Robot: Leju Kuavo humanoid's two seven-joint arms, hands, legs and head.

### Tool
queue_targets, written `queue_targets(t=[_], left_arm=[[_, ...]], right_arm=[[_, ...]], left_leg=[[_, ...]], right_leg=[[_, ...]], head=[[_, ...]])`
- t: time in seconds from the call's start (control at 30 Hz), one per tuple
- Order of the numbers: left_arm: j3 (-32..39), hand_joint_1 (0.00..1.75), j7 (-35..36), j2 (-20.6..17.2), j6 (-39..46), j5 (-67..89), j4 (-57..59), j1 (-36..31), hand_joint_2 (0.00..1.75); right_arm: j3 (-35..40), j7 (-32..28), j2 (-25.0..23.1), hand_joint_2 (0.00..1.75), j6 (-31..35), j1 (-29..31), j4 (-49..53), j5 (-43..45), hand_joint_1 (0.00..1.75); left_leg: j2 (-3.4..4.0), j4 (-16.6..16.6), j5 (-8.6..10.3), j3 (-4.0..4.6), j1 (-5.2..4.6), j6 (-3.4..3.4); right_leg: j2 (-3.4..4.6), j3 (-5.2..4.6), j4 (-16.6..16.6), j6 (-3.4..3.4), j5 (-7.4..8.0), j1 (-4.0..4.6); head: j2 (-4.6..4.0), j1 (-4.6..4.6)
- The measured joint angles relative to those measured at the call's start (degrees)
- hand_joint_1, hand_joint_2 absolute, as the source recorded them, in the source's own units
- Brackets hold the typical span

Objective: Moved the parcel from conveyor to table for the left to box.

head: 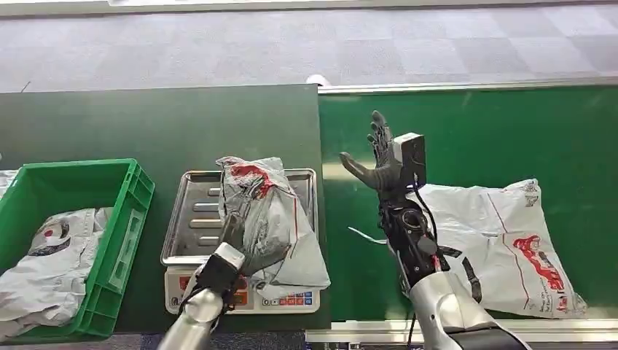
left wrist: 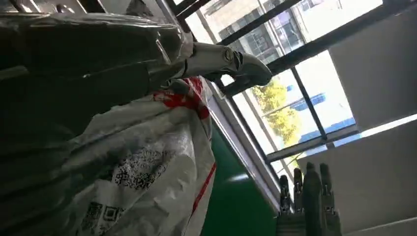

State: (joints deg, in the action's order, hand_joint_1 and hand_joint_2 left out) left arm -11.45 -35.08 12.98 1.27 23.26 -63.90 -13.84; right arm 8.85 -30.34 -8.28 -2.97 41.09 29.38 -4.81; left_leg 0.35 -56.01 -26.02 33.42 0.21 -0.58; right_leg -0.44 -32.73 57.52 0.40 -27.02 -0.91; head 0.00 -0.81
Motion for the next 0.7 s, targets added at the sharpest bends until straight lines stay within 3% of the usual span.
queue_targets(t=[0.43,0.47,0.5,0.53,0.7], left_arm=[[-2.8,0.0,7.8,0.2,2.1,8.9,14.2,-7.8,1.75],[-2.8,0.17,7.8,0.2,2.1,9.0,14.7,-8.1,1.75],[-2.8,1.31,7.8,0.2,2.0,9.0,15.2,-8.4,1.75],[-2.8,1.64,7.8,0.2,2.0,9.0,15.6,-8.6,1.75],[-2.7,1.71,7.4,0.2,2.1,9.0,16.9,-9.3,1.75]], right_arm=[[0.0,2.1,0.2,1.75,-0.1,0.0,-0.4,-3.6,0.0],[0.0,2.1,0.2,1.75,-0.1,0.0,-0.4,-3.7,0.0],[0.0,2.1,0.2,1.75,-0.1,0.0,-0.4,-3.8,0.0],[0.0,2.2,0.2,1.75,-0.1,0.0,-0.4,-3.9,0.0],[0.0,2.6,0.2,1.75,-0.2,0.0,-0.4,-4.5,0.0]], left_leg=[[-0.04,0.0,0.0,-0.32,0.0,0.01],[-0.04,0.0,0.0,-0.38,0.0,0.01],[-0.04,0.0,0.0,-0.43,0.0,0.01],[-0.04,0.0,0.01,-0.48,0.0,0.01],[-0.04,0.0,0.03,-0.65,0.0,0.02]], right_leg=[[-0.06,0.41,0.0,0.0,0.0,0.0],[-0.07,0.48,0.0,0.0,0.0,0.0],[-0.07,0.53,0.0,0.0,0.0,0.0],[-0.07,0.58,0.0,0.0,0.0,0.0],[-0.09,0.77,0.0,0.0,0.01,0.0]], head=[[0.0,0.0],[0.0,0.02],[0.0,0.02],[0.0,0.0],[0.0,0.02]])
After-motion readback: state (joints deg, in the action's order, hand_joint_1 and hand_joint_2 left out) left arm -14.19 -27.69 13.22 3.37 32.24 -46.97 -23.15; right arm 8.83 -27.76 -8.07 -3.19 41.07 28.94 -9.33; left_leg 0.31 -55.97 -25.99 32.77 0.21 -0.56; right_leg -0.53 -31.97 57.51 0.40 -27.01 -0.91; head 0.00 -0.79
